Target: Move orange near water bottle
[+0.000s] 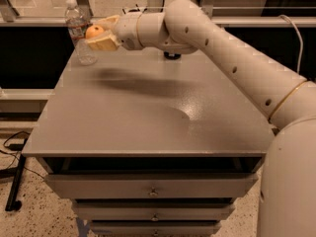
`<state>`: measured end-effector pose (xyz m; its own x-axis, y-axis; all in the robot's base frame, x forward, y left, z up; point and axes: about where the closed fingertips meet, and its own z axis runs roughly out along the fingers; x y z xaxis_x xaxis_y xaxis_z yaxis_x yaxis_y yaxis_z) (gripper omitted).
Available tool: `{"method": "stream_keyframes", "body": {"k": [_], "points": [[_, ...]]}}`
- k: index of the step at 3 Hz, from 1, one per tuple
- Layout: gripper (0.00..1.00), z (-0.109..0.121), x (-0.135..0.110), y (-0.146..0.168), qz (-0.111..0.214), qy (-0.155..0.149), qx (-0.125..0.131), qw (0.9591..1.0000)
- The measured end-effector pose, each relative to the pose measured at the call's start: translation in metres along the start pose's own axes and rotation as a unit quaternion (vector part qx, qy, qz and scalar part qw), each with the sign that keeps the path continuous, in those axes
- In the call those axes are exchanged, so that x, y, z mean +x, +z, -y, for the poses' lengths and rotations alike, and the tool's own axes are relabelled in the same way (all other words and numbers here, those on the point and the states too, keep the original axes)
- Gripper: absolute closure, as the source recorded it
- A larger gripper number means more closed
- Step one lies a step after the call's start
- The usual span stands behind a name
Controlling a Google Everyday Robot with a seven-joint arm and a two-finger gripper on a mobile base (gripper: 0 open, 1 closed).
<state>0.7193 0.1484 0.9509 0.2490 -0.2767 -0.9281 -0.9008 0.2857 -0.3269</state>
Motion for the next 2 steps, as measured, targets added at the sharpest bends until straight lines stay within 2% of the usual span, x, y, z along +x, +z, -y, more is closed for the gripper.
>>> {"method": "stream_keyframes", "body": {"k": [1, 2], "points": [[1.00, 0.011, 0.018, 0.008, 0.000, 0.013, 0.021, 0.9997], [1.00, 0.012, 0.035, 0.022, 0.000, 0.029, 0.024, 0.9993]]}}
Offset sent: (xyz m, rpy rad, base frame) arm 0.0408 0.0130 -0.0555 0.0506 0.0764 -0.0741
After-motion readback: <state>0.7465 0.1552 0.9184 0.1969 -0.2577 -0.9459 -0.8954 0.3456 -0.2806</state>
